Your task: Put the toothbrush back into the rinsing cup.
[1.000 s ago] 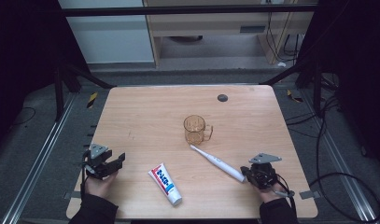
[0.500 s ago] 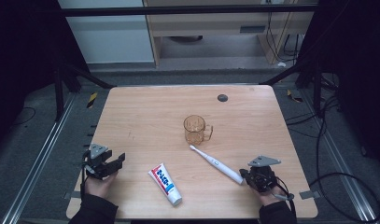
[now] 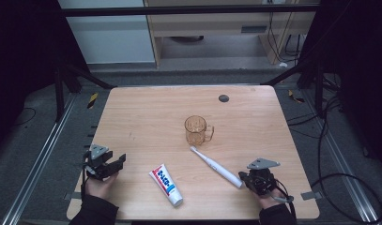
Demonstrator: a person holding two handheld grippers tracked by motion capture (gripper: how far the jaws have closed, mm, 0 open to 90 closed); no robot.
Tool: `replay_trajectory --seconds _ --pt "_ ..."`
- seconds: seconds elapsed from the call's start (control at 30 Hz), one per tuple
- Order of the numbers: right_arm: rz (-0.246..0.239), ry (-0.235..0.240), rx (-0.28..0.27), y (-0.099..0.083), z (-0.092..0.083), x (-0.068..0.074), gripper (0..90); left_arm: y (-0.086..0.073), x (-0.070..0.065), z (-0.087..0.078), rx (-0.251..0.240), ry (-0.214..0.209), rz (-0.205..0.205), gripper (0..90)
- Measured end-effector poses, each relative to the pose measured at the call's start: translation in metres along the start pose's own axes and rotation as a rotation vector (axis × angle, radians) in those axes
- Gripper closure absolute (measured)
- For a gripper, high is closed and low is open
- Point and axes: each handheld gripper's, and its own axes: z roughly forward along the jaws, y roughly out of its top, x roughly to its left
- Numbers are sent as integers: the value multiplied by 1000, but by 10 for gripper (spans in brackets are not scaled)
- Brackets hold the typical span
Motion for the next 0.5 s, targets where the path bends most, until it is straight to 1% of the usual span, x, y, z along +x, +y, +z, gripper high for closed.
replay_trajectory --seconds 0.27,0.4,0.5 --pt "-5 5 -2 0 -1 3 900 0 0 0 0 -1 0 425" --pt "3 13 5 0 0 4 900 0 0 0 2 -1 0 425" --pt "-2 15 5 -1 -1 5 900 0 0 0 2 -2 -1 425"
